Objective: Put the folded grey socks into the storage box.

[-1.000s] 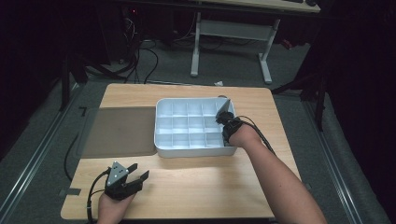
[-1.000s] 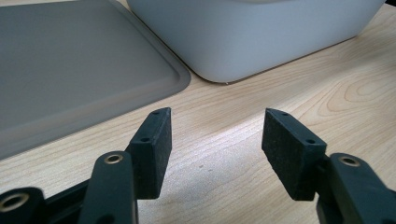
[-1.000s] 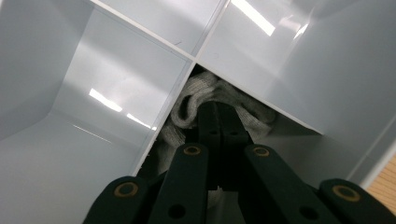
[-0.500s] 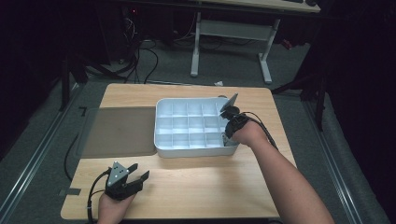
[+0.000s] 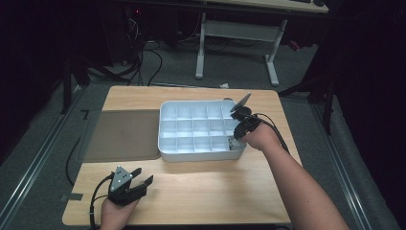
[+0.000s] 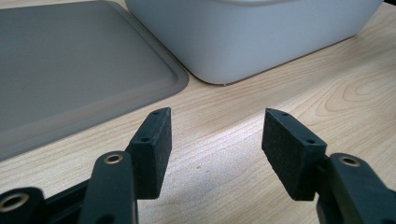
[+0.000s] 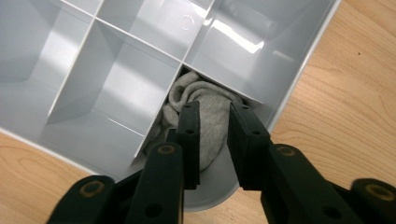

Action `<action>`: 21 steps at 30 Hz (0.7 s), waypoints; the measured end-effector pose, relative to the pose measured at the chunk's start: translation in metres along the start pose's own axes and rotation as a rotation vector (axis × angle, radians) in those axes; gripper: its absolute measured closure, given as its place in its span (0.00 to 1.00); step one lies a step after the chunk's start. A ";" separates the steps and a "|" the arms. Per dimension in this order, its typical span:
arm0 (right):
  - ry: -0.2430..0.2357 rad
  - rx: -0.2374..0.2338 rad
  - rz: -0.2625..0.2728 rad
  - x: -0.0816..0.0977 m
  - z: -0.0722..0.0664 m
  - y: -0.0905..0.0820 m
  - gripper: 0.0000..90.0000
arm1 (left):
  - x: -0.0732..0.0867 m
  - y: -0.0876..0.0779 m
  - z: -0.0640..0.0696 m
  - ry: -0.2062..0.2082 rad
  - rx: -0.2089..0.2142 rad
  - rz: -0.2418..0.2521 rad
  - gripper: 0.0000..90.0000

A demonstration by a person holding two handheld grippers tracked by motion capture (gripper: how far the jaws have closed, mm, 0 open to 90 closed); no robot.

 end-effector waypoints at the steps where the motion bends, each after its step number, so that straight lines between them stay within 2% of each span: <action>1: 0.003 -0.007 0.012 0.000 0.000 -0.001 0.81 | 0.000 0.000 0.000 0.000 -0.001 0.001 0.48; 3: 0.021 -0.019 0.027 0.001 -0.001 -0.004 0.80 | 0.000 0.000 0.000 -0.001 -0.002 0.001 0.48; 4: 0.009 -0.017 0.042 0.002 0.000 -0.005 0.79 | 0.000 0.000 0.000 -0.001 -0.002 0.001 0.48; 10: 0.028 -0.027 0.106 0.009 -0.002 -0.011 0.72 | 0.000 0.000 0.000 -0.001 -0.001 0.001 0.48; 21: 0.062 -0.050 0.262 0.025 -0.009 -0.012 0.65 | 0.000 -0.001 0.000 -0.005 -0.009 0.003 0.48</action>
Point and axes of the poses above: each handheld gripper's, and its own axes: y roughly forward along the jaws, x roughly out of its underside, z roughly to its right, the point moved 7 cm from there along y, roughly forward along the jaws, and after that the axes turned 2 degrees about x, right-handed, at the moved point
